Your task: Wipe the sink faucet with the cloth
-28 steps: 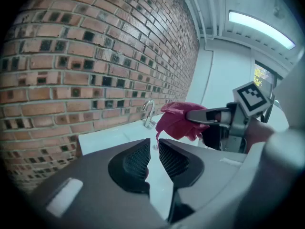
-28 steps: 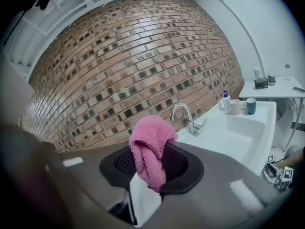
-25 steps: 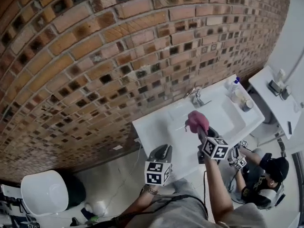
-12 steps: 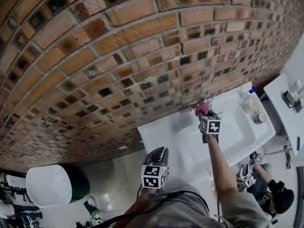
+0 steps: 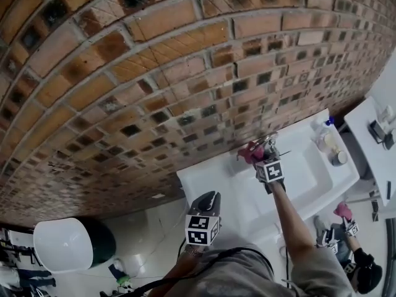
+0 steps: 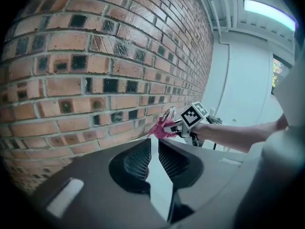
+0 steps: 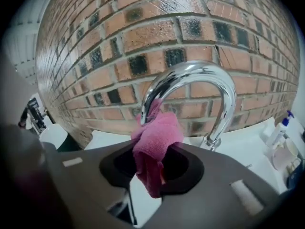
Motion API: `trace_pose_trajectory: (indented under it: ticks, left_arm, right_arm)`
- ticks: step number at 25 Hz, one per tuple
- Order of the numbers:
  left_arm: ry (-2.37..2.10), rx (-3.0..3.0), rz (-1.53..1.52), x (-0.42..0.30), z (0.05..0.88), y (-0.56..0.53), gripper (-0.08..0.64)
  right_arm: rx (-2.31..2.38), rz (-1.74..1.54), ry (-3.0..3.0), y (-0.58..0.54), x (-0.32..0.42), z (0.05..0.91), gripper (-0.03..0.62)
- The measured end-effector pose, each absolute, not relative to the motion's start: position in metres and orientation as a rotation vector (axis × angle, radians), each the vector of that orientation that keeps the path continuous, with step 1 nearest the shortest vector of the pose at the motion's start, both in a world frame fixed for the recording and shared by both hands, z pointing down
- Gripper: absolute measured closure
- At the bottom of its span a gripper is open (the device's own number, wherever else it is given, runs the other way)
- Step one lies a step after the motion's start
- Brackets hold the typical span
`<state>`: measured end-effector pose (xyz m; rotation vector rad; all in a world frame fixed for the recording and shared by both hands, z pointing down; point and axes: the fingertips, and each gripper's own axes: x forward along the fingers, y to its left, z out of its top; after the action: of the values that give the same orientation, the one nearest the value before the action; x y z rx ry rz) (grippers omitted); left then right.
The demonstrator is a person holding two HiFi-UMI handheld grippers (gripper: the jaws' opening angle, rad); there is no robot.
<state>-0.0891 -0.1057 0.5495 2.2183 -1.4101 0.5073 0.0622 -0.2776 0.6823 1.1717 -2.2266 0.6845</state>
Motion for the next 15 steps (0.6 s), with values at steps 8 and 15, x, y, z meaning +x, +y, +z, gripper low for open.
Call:
trace_pose_trajectory:
  ticks: [8,15]
  left_arm:
    - [-1.428,2.162,0.507,-0.091,0.564,-0.106,0.492]
    - [-1.416,2.163,0.492,-0.082,0.567,-0.098,0.494]
  right_arm:
    - [0.992,0.858,-2.597,-0.248,0.049,0.602,0.483]
    - [1.407,0.668,-2.511,-0.303,0.100,0.561,0.483]
